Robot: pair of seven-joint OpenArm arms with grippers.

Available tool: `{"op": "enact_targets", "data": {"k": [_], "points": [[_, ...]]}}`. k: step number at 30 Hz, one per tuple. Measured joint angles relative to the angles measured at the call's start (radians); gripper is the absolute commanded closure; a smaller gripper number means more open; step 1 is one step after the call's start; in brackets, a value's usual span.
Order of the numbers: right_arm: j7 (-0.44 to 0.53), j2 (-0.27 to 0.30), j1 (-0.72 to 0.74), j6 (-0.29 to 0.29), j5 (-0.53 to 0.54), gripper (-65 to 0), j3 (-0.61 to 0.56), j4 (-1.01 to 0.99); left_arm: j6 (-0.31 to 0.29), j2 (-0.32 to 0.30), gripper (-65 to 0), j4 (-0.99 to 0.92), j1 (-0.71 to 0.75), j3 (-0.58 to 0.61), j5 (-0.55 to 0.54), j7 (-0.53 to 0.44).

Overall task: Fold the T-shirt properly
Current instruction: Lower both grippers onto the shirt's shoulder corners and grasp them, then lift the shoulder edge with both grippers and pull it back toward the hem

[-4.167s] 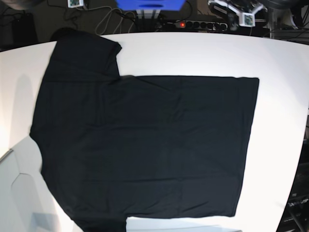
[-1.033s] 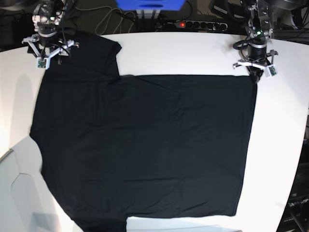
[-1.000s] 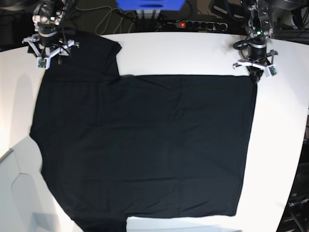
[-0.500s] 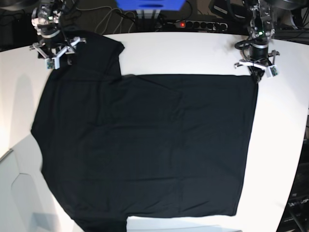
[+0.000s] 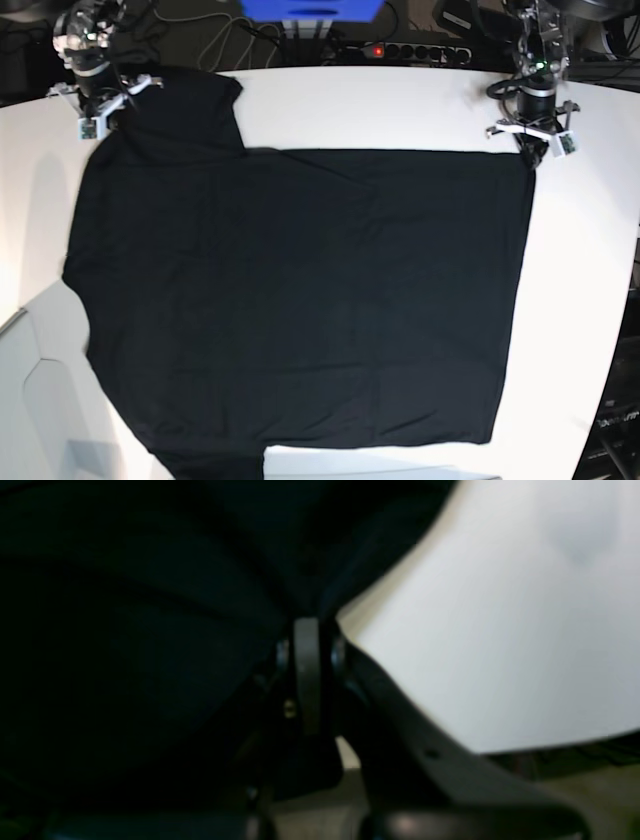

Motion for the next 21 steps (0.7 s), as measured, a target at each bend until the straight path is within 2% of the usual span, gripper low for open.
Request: {"op": "enact_targets", "data": {"k": [5, 14, 21], "points": [[-0.012, 0.0, -0.001, 0.0, -0.009, 0.0, 0.011, 0.07, 0.001, 0.0, -0.2, 0.036, 0.028, -0.003, 0.001, 0.026], [-0.013, 0.0, -0.005, 0.002, -0.006, 0.0, 0.008, 0.197, 0.003, 0.011, -0.2, 0.189, 0.085, -0.104, 0.004, 0.039], [-0.009, -0.003, 0.103, 0.003, -0.005, 0.0, 0.002, 0.2, 0.003, 0.013, -0.2, 0.195, 0.051, -0.111, 0.003, 0.045]]}}
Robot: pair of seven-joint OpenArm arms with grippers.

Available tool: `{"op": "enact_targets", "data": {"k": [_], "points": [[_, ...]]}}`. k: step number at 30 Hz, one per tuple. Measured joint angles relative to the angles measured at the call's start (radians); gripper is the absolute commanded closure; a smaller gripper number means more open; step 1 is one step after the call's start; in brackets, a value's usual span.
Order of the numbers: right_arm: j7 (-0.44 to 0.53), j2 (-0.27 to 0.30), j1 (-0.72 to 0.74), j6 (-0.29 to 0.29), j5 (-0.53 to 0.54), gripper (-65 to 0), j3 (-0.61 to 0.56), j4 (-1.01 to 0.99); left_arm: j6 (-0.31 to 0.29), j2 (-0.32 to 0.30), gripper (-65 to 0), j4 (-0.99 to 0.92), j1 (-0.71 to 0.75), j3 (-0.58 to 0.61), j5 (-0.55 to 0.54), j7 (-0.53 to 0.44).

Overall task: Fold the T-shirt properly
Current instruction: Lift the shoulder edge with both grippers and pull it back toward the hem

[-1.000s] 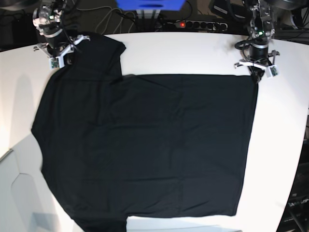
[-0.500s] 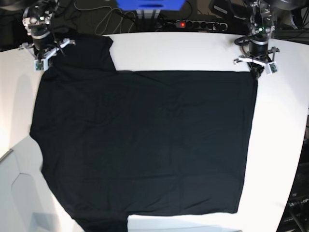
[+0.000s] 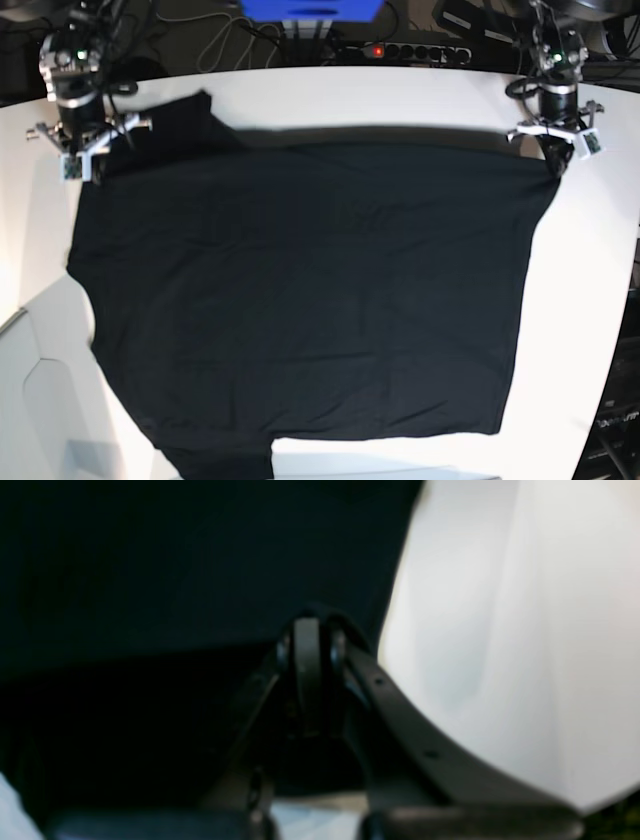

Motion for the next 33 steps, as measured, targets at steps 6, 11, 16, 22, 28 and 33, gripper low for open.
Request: {"op": "enact_targets", "data": {"k": [6, 11, 16, 22, 28, 33], "points": [[-0.003, 0.006, 0.171, 0.0, -0.006, 0.0, -0.048, -0.035, 0.004, -0.002, -0.2, 0.0, -0.095, 0.001, 0.0, -0.005], [-0.004, 0.043, 0.317, 0.001, -0.007, 0.0, -0.103, -0.158, 0.011, 0.0, -0.2, -0.016, -0.198, 0.007, 0.0, 0.006], [-0.014, 0.095, 0.477, 0.003, -0.016, 0.0, -0.14, -0.336, 0.0, -0.002, -0.2, -0.043, -0.344, 0.002, -0.001, 0.181], [-0.006, 0.134, 0.643, 0.004, -0.009, 0.0, -0.147, -0.507, 0.005, -0.002, -0.2, -0.125, -0.492, 0.006, -0.001, 0.272], [-0.004, 0.153, 0.777, 0.004, -0.015, 0.0, -0.146, -0.679, 0.003, -0.005, -0.2, -0.206, -0.568, 0.002, 0.0, 0.303], [0.002, 0.172, 0.86, 0.004, -0.012, 0.0, -0.149, -0.791, 0.004, -0.006, -0.2, -0.243, -0.597, 0.004, -0.001, 0.307]]}}
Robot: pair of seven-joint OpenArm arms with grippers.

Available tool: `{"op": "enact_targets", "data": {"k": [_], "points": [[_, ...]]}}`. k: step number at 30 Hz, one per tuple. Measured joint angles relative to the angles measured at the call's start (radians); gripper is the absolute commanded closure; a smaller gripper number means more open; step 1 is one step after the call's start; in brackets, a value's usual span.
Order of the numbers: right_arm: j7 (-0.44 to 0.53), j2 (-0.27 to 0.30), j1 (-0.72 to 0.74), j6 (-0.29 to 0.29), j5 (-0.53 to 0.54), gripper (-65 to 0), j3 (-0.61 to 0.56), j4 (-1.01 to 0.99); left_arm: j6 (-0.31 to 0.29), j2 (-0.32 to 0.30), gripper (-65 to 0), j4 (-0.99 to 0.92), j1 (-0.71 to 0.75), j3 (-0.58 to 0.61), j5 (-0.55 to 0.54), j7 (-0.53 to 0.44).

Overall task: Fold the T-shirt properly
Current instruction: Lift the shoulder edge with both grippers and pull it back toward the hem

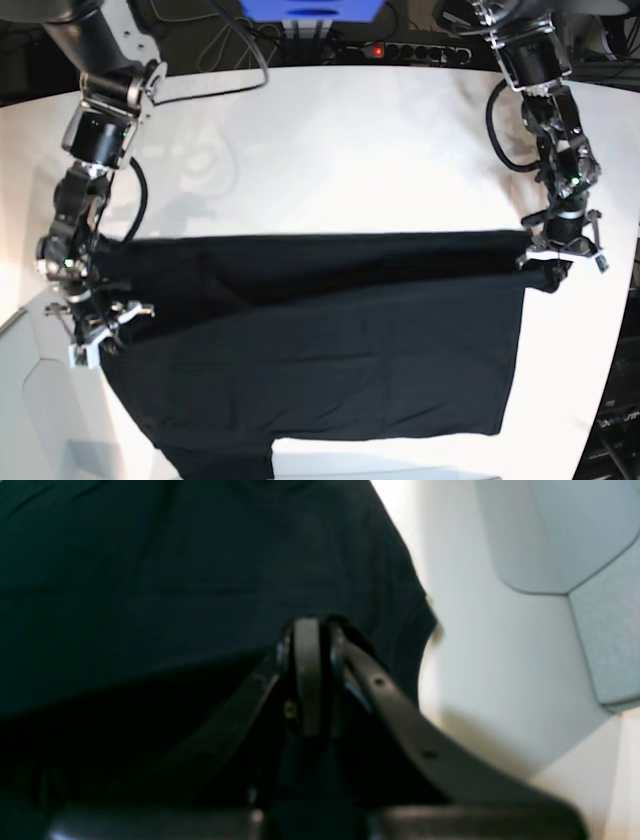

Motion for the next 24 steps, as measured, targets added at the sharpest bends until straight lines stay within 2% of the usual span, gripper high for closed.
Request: {"op": "enact_targets", "data": {"k": [4, 12, 24], "points": [[0.031, 0.0, 0.05, 0.0, -0.002, 0.0, 0.001, -0.086, 0.0, -0.001, -0.2, -0.025, -0.02, 0.001, 0.0, 0.001], [0.114, 0.016, 0.055, 0.0, -0.002, 0.0, -0.042, -0.162, 0.0, -0.002, -0.2, -0.091, -0.077, 0.002, 0.0, 0.0], [0.117, 0.016, 0.055, 0.0, -0.004, 0.0, -0.045, -0.163, 0.0, 0.002, -0.4, -0.159, -0.158, 0.003, 0.0, -0.001]]}}
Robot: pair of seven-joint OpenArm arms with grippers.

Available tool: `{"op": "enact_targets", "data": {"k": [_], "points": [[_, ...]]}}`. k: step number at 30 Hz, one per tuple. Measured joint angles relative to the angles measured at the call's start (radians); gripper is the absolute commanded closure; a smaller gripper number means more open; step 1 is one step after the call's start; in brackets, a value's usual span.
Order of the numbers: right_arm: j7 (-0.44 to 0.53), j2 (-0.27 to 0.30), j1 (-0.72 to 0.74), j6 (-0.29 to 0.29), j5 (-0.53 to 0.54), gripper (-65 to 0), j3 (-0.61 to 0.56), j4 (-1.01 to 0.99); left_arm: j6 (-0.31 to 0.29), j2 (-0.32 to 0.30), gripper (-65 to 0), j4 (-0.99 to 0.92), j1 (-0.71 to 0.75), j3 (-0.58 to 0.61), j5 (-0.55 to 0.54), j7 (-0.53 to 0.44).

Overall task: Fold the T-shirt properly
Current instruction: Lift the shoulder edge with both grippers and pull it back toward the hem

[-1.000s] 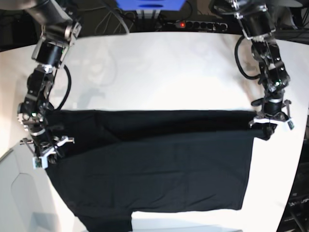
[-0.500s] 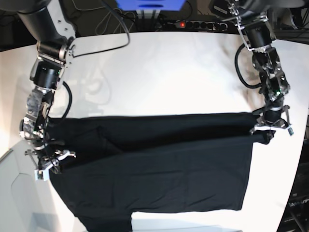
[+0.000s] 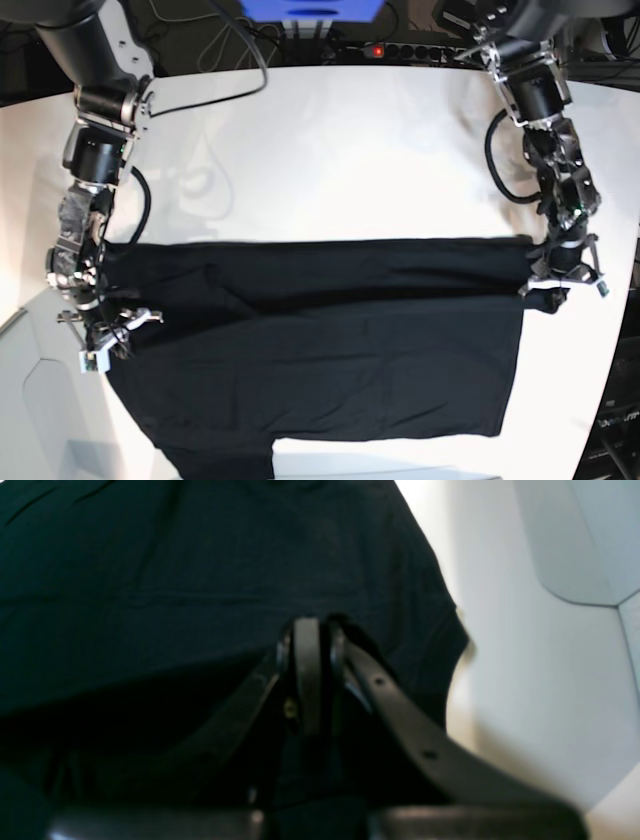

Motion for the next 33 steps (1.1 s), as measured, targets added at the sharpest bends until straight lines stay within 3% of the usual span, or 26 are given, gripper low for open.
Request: {"op": "enact_targets", "data": {"k": [3, 5, 8, 11, 14, 19, 23, 29, 33], "points": [[-0.001, 0.0, 0.0, 0.0, 0.0, 0.0, 0.0, 0.0, 0.0, 0.002, -1.2, -0.04, -0.011, 0.0, 0.001, 0.002], [-0.002, 0.0, 0.0, 0.0, 0.0, -1.0, 0.0, 0.0, 0.0, 0.002, -6.5, -0.054, -0.016, 0.0, 0.004, 0.004], [-0.002, 0.0, 0.0, 0.0, 0.0, -13.2, -0.001, 0.0, 0.005, -0.006, -26.3, -0.066, -0.037, -0.001, 0.008, 0.089], [-0.002, 0.0, 0.0, 0.0, 0.0, -29.5, -0.001, 0.0, 0.005, -0.017, -48.3, -0.058, -0.052, -0.001, 0.005, 0.103], [-0.002, 0.0, 0.0, 0.0, 0.0, -37.7, 0.004, 0.004, 0.004, -0.017, -58.3, 0.002, -0.042, -0.002, 0.004, 0.111], [-0.004, -0.002, -0.064, 0.0, -0.002, -39.2, 0.005, 0.113, -0.005, -0.014, -58.1, 0.132, 0.067, -0.007, -0.009, 0.09], [-0.003, -0.004, -0.135, 0.0, -0.003, -39.2, 0.006, 0.203, 0.01, -0.008, -58.1, 0.076, 0.148, -0.009, 0.003, 0.114], [-0.004, -0.005, -0.222, 0.0, 0.0, -39.2, 0.006, 0.248, 0.005, -0.006, -58.1, -0.02, 0.122, -0.005, -0.003, 0.101], [0.004, 0.02, -0.27, 0.001, 0.008, -39.2, 0.005, 0.268, 0.005, 0.023, -57.9, -0.032, 0.117, 0.0, 0.001, 0.034]]}}
